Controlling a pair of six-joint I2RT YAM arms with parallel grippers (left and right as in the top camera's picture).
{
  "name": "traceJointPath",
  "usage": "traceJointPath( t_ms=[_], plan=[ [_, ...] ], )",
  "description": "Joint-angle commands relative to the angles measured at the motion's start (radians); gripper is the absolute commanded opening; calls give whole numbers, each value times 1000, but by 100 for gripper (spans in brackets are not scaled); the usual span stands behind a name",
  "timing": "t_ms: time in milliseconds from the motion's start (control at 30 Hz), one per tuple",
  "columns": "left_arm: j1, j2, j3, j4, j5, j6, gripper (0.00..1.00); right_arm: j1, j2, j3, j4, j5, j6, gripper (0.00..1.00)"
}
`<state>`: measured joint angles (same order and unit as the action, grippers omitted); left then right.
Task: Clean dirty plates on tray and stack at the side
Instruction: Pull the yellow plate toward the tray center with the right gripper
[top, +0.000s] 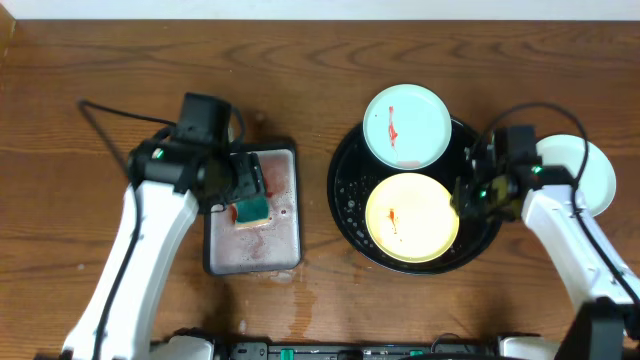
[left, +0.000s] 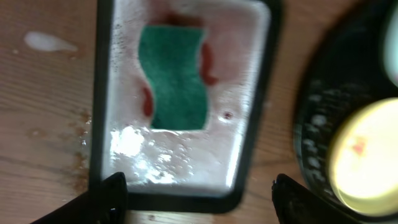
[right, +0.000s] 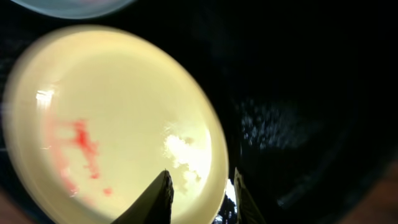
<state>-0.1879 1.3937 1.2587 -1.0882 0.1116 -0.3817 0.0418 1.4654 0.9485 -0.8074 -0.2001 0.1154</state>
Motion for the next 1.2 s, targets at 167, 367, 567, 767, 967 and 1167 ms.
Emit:
traceJointPath(
  t_ms=[167, 367, 567, 767, 967, 1167],
  plan=[
    [3, 294, -41, 78, -82, -56, 64, 11, -179, 180, -129, -18, -95, 31],
    [33, 477, -64, 119, -51, -121, 50, 11, -212, 180, -188, -18, -94, 31],
    [48, 548, -69, 183, 6, -84, 23, 11, -212, 180, -206, -18, -94, 32],
    [48, 484, -63, 200, 94, 16, 7, 11, -212, 180, -206, -18, -94, 31],
    [48, 300, -62, 163, 58, 15, 48, 11, -212, 180, -206, -18, -94, 32],
    [48, 253, -66, 198, -127, 15, 68, 11, -211, 180, -203, -18, -94, 33]
  ],
)
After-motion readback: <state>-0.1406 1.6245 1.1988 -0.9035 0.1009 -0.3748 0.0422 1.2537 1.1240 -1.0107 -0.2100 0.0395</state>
